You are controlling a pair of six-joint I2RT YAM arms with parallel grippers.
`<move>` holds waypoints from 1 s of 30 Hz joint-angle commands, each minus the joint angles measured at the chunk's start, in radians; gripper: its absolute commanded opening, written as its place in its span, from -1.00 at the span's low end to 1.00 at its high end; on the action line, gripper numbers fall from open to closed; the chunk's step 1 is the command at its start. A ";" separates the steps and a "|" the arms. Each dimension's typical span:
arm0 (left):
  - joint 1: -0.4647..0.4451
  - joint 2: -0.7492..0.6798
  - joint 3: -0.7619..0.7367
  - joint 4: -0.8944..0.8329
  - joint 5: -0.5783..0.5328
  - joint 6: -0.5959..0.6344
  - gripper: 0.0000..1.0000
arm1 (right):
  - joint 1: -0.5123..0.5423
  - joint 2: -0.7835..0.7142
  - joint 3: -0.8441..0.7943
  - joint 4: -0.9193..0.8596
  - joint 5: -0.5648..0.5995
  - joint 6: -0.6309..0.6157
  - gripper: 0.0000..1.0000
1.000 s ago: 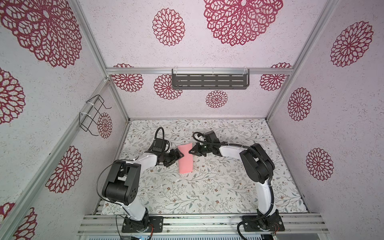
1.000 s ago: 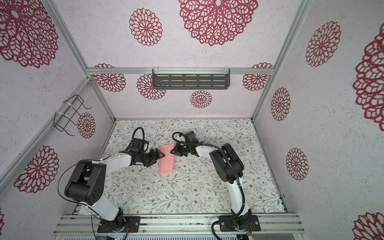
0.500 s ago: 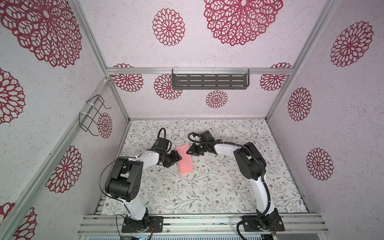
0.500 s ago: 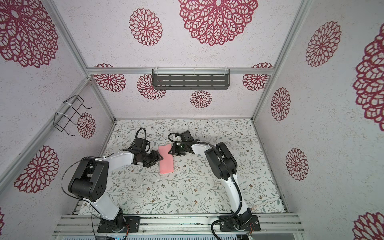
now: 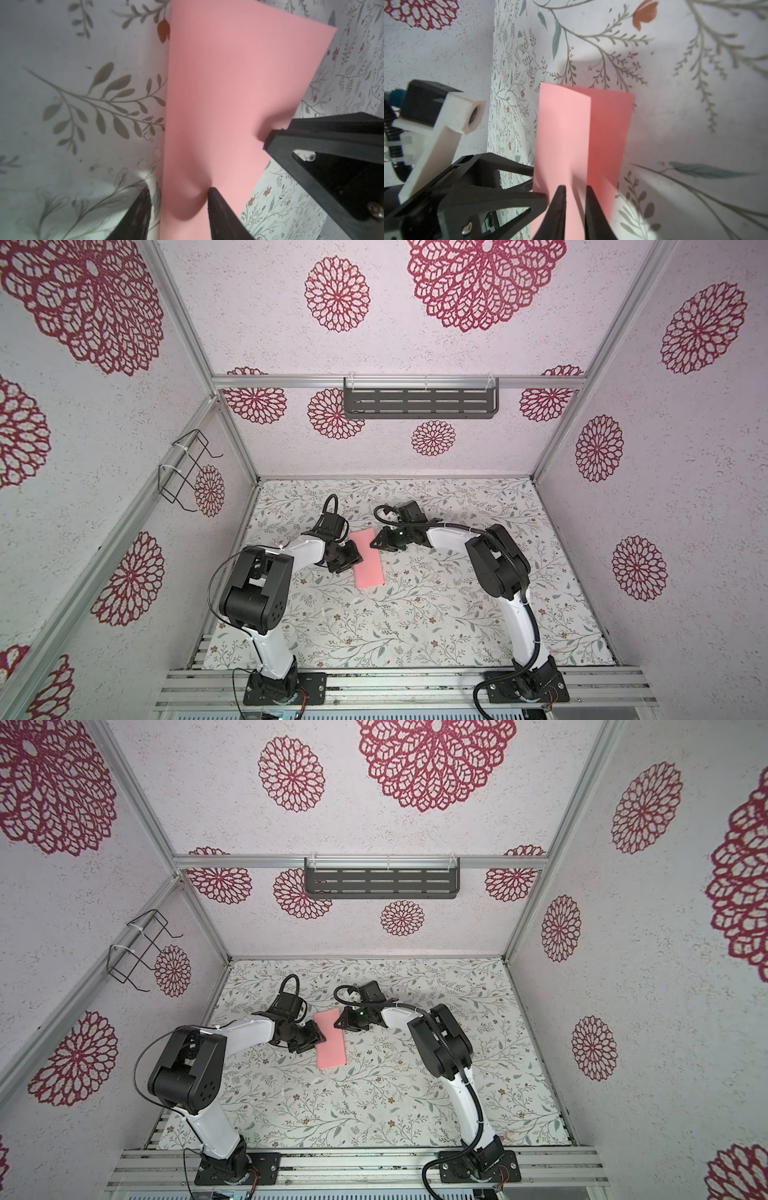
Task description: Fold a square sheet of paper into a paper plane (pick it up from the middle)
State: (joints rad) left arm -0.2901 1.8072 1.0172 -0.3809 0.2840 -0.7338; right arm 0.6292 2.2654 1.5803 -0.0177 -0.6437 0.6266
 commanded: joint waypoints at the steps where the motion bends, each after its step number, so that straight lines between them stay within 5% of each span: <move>1: -0.009 0.034 0.010 -0.058 -0.062 -0.006 -0.08 | 0.001 -0.019 0.026 -0.002 -0.024 -0.008 -0.47; 16: -0.033 0.112 0.045 -0.179 -0.152 -0.023 -0.12 | -0.029 -0.242 -0.165 0.059 0.198 0.001 0.14; 30: -0.065 0.264 0.060 -0.306 -0.221 -0.054 -0.12 | -0.039 -0.310 -0.341 0.198 0.289 0.065 0.23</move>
State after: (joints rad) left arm -0.3447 1.9163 1.1671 -0.5728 0.1520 -0.7753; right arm 0.5972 1.9915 1.2331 0.1345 -0.3759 0.6750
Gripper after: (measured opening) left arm 0.442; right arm 0.617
